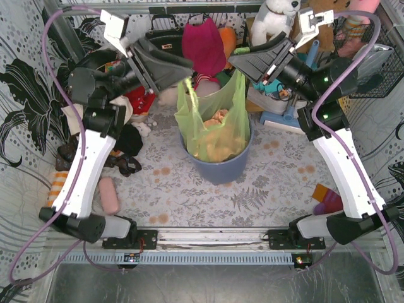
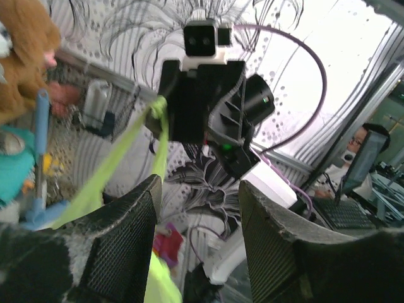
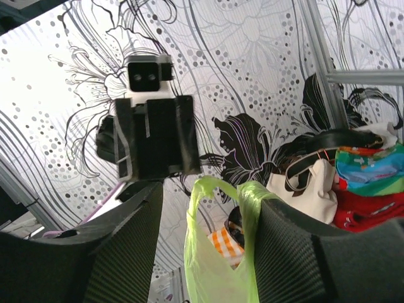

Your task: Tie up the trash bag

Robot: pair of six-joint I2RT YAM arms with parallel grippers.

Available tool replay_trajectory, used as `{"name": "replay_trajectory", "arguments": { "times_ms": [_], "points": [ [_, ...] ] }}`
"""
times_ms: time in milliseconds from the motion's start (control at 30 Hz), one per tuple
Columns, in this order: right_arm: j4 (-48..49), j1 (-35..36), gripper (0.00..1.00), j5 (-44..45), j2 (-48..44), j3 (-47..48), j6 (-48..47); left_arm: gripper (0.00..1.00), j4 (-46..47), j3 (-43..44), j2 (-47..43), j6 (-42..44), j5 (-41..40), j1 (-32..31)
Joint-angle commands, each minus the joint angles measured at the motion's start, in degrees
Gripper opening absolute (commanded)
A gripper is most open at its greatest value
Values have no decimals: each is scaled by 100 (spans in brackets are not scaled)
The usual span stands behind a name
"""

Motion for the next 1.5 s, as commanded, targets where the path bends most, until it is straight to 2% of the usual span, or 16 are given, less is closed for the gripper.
{"name": "replay_trajectory", "arguments": {
  "times_ms": [0,33,133,267,367,467,600,833,1000,1100,1233,1300,1367,1433,1467],
  "points": [
    [282,10,53,208,-270,-756,-46,61,-2062,-523,-804,1531,-306,-343],
    [353,10,54,217,-322,-934,-15,61,-2611,-634,-983,1762,-474,-356],
    [384,11,53,223,-442,-1211,-17,61,-3420,-726,-1438,2145,-851,-366],
    [322,6,53,261,-564,-1401,-80,63,-3840,-675,-1639,2146,-1019,-381],
    [369,5,53,307,-621,-1505,-72,64,-3624,-866,-1559,2071,-1125,-626],
    [342,4,51,417,-715,-1574,-110,64,-3278,-982,-1232,2036,-1342,-1132],
    [-81,3,49,1013,-1165,-1755,-525,64,-3134,-643,-541,2312,-1563,-1751],
    [-469,3,49,1275,-1532,-1848,-789,64,-2965,127,334,2420,-1640,-1859],
    [-564,3,47,1393,-1664,-2016,-849,64,-2059,460,773,1937,-1222,-1878],
    [-592,3,44,1458,-1729,-2109,-873,63,-1874,746,935,1856,-1168,-1886],
    [-594,3,38,1545,-1742,-2141,-894,47,-1923,960,1005,1891,-1136,-1887],
    [-599,3,27,1631,-1697,-2079,-918,28,-2116,980,901,2042,-1256,-1883],
    [-629,3,12,1663,-1603,-1883,-979,12,-2562,1122,753,2459,-1547,-1847],
    [-644,3,2,1678,-1452,-1494,-1045,4,-3048,1489,642,2742,-1760,-1721],
    [-676,3,0,1690,-1364,-1252,-1094,2,-3130,1602,581,2763,-1833,-1588]
  ]
}}
